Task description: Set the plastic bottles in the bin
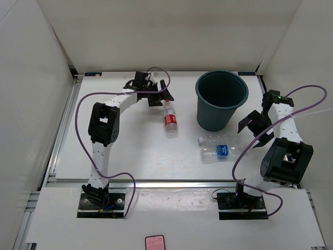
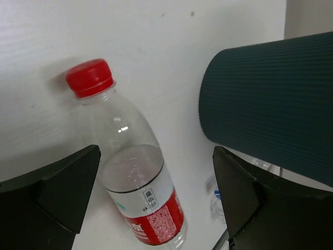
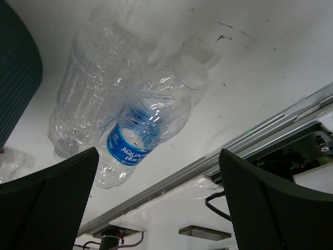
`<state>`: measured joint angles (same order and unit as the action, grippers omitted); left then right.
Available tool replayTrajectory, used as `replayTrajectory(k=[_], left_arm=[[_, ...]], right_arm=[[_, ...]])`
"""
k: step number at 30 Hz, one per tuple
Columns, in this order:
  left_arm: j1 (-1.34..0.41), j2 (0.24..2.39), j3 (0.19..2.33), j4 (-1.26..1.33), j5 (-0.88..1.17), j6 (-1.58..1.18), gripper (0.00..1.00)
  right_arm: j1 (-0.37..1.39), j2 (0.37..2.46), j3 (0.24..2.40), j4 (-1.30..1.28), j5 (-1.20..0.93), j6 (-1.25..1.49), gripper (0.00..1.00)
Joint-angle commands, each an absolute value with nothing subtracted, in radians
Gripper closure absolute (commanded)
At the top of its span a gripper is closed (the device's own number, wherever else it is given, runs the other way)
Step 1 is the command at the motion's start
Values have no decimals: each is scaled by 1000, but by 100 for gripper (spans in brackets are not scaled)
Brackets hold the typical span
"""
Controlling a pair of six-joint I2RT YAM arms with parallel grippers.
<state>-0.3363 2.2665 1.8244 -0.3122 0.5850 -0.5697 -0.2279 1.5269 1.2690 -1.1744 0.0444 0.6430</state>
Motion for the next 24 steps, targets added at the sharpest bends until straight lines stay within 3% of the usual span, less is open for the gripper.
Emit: replayTrajectory(k=[1,20,24], left_arm=[[-342,2256,1772,-321,620,-569,0],[-370,2326,1763,-321,684,-611,0],[-379,2345,1795,-321,695,-630,7]], right_arm=[[-232,1528,1296,-1173,28,630,0],[-232,1537,1296,-1173,55,621,0],[-232,1537,1296,-1173,55,621,0]])
